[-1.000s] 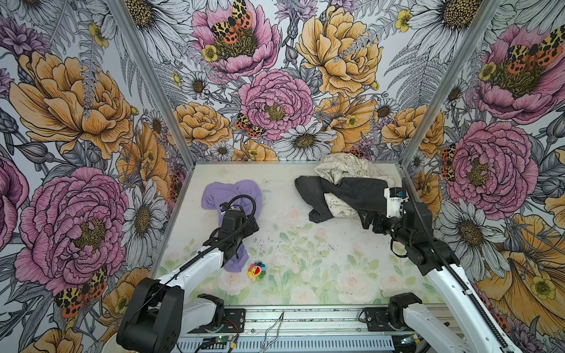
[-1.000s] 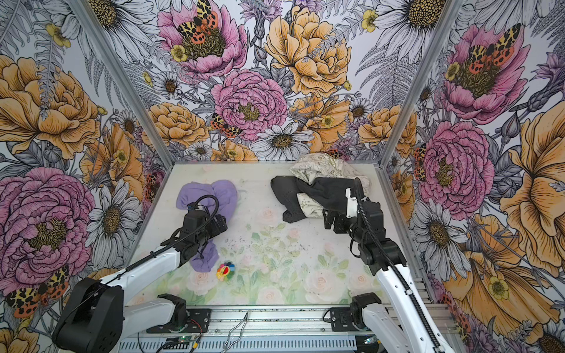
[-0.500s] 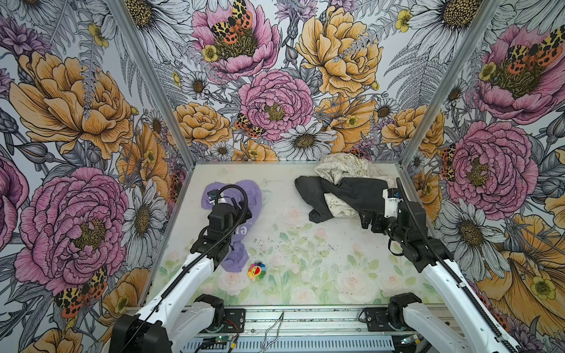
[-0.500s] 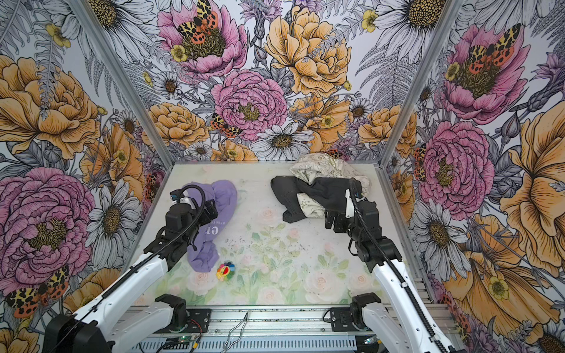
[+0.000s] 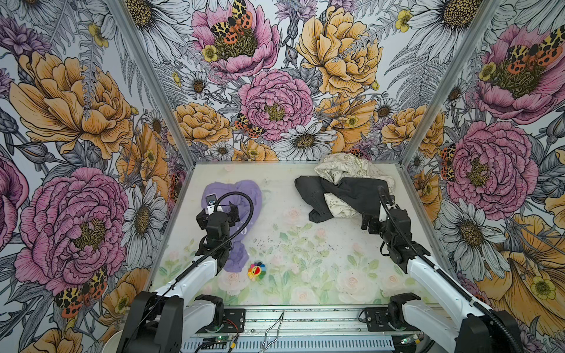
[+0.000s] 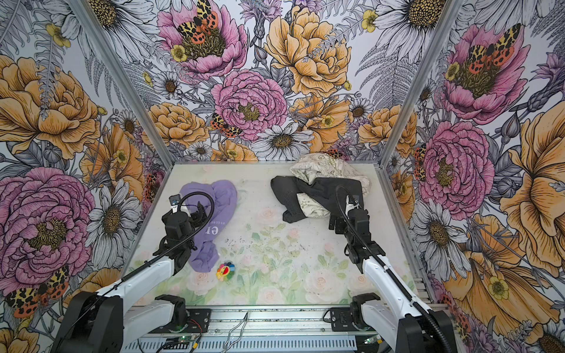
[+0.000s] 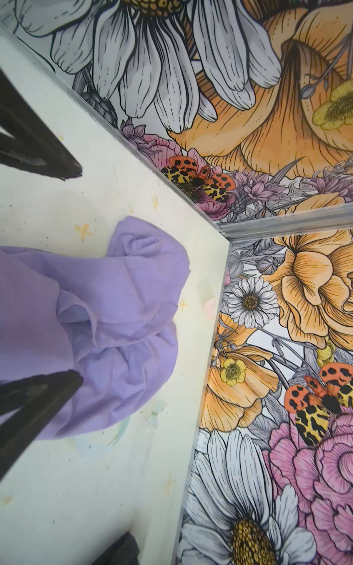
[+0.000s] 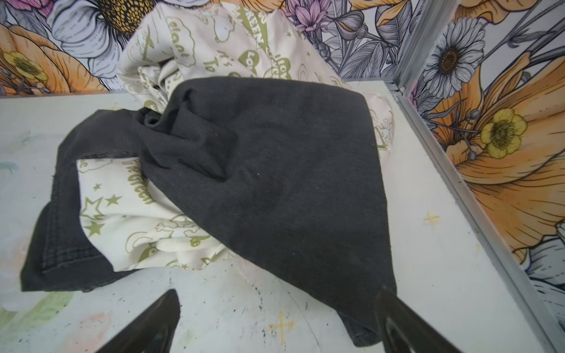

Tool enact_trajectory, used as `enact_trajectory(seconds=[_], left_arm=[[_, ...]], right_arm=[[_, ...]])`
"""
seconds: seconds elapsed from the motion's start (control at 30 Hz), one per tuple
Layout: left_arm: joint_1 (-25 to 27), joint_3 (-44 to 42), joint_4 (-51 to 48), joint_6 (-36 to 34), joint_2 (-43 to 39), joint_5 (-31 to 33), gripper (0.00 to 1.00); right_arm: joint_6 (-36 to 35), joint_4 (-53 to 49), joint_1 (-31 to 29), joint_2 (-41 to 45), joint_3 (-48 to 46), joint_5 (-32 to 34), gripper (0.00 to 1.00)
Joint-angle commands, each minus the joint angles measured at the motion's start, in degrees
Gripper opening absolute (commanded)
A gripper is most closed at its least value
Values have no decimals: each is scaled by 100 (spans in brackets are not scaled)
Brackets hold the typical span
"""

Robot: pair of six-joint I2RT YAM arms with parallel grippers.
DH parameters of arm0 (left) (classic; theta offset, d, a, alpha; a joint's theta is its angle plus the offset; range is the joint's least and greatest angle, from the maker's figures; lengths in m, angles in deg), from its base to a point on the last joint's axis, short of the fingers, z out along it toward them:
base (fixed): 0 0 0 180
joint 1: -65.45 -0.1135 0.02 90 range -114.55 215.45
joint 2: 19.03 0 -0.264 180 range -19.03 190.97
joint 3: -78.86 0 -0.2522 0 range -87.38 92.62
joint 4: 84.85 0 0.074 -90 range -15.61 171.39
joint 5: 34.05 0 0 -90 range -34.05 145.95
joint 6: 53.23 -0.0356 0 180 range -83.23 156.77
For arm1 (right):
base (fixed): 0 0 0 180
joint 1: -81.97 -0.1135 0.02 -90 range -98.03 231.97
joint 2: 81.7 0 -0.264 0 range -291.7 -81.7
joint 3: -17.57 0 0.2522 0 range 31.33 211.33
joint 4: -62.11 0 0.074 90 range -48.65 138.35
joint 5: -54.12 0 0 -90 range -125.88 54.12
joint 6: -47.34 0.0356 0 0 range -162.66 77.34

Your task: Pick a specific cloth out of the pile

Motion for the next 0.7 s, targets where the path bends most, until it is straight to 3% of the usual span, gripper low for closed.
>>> enact_trajectory(seconds=[0.0,0.2,0.4,0.57,0.67], left_arm=[[-142,-139,1266,-334,299,-93,99],[-366,-376,2481,-450,1142,-491,99],[-673,-392,3199,-307,1903,-1153,99],[-702,-325,3530,-362,2400,-1397,99],[-719,-244,3340,-347,2394,-1405,99]], right_arm=[[-366,1471,164,-323,-156,292,99],[-428,3122,503,-1360,-534,-81,99],[-463,4040,811,-1957,-500,-626,99],[-265,5253,1153,-3068,-502,-1136,100],[-262,4908,1176,-3001,-402,-1171,99]])
